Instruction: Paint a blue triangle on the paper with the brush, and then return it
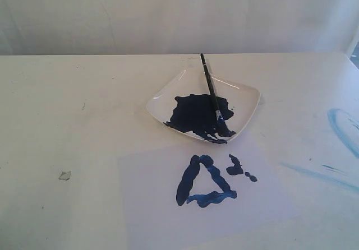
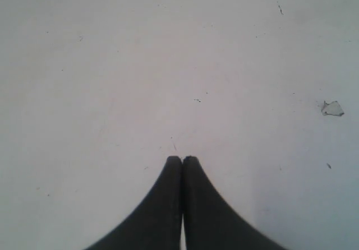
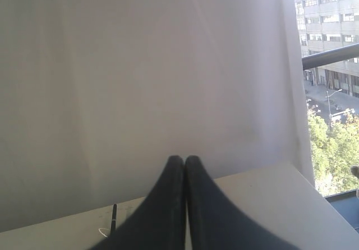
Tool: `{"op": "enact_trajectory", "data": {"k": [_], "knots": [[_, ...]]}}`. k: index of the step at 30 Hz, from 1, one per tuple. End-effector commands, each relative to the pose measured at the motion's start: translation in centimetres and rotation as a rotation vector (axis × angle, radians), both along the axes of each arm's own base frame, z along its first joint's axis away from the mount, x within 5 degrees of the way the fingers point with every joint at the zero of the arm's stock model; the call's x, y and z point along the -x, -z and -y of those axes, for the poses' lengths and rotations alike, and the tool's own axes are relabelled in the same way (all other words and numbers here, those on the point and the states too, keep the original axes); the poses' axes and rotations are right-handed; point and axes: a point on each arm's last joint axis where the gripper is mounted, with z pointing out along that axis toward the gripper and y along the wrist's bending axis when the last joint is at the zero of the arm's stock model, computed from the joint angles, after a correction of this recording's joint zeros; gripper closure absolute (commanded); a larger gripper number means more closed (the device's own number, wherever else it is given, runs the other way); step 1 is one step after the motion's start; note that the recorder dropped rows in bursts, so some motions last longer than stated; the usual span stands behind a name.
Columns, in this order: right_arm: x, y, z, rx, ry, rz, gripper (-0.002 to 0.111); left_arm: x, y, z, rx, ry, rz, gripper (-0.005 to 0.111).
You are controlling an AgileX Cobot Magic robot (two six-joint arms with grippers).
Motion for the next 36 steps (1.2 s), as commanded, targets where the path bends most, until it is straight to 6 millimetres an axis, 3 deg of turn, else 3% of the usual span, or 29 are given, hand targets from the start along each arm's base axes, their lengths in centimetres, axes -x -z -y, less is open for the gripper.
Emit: {"op": "enact_trajectory", "data": {"k": [1, 8, 11, 15, 20, 25, 36], "knots": [[-0.1, 0.2, 0.1, 0.006, 0.009, -0.007, 0.108, 0.0, 0.1, 0.0, 0.009, 0.004, 0.005, 0.107], [-0.2, 0.6, 0.0, 0.013, -0.001, -0.044, 0.108, 0.0, 0.1, 0.0, 0.009, 0.004, 0.005, 0.107], [-0.2, 2.7, 0.2, -0.012, 0.013, -0.216, 0.108, 0.0, 0.1, 0.0, 0.007, 0.004, 0.005, 0.107], [0.0, 5.2, 1.7, -0.026, 0.183, -0.381, 0.108, 0.0, 0.1, 0.0, 0.004, 0.004, 0.005, 0.107], [0.1, 7.6, 2.5, 0.192, 0.272, -0.233, 0.108, 0.0, 0.1, 0.0, 0.004, 0.004, 0.005, 0.107], [1.3, 11.6, 2.1, 0.207, 0.248, -0.206, 0.108, 0.0, 0.1, 0.0, 0.004, 0.004, 0.005, 0.107], [2.5, 12.2, 1.7, 0.276, 0.212, -0.215, 0.108, 0.0, 0.1, 0.0, 0.004, 0.004, 0.005, 0.107]]}}
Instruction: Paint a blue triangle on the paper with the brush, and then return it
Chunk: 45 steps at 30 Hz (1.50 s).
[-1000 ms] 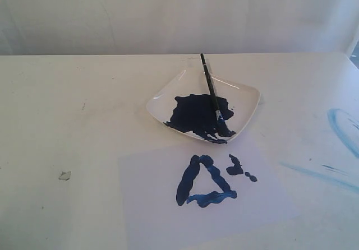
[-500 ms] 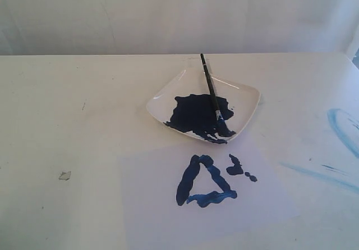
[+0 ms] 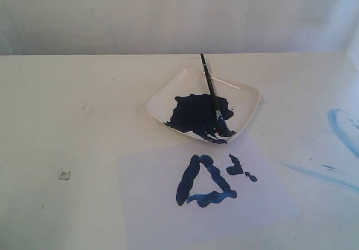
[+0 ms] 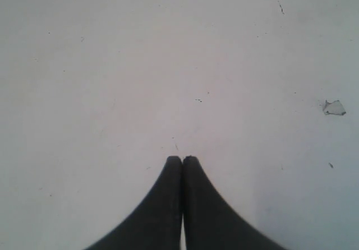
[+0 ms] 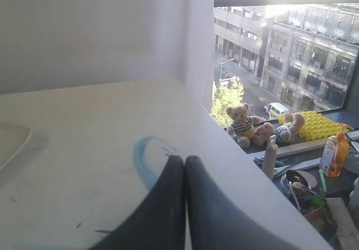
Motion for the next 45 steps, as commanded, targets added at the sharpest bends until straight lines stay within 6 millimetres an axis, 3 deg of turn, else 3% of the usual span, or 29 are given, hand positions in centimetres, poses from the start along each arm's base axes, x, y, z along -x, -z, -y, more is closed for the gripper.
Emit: {"op": "enact_trajectory", "data": {"k": [1, 11, 23, 45], "knots": [[0.4, 0.3, -0.4, 0.014, -0.063, -0.009, 0.108, 0.0, 0.1, 0.1, 0.010, 0.005, 0.005, 0.107], [1.5, 1.2, -0.4, 0.003, -0.074, -0.073, 0.108, 0.0, 0.1, 0.1, 0.010, 0.005, 0.003, 0.107], [1.5, 1.3, -0.7, -0.139, -0.089, -0.069, 0.108, 0.0, 0.1, 0.1, 0.010, 0.005, 0.004, 0.107], [1.6, 2.0, -1.0, -0.096, -0.124, -0.152, 0.108, 0.0, 0.1, 0.1, 0.010, 0.005, 0.004, 0.107]]}}
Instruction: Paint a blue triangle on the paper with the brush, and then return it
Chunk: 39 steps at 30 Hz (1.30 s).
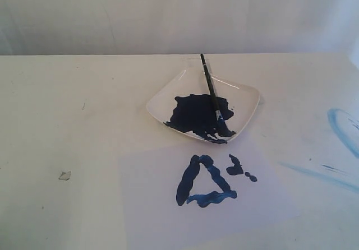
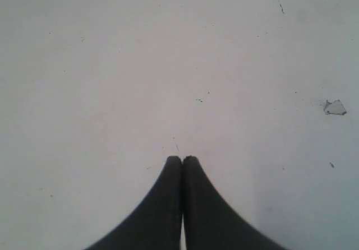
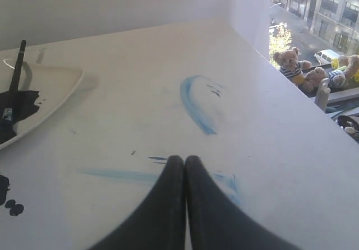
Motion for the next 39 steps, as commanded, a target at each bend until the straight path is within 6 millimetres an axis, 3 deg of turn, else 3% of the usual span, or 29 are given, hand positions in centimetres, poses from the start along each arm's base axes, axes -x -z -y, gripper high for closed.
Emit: {"op": "enact_trajectory", "data": {"k": [1, 39], "knots": [[0.05, 0.10, -0.01, 0.015, -0.007, -0.003, 0.108, 0.00, 0.08, 0.06, 0.013, 0.005, 0.004, 0.107], [0.05, 0.10, 0.03, 0.017, -0.003, -0.003, 0.108, 0.00, 0.08, 0.06, 0.013, 0.005, 0.004, 0.107]]}}
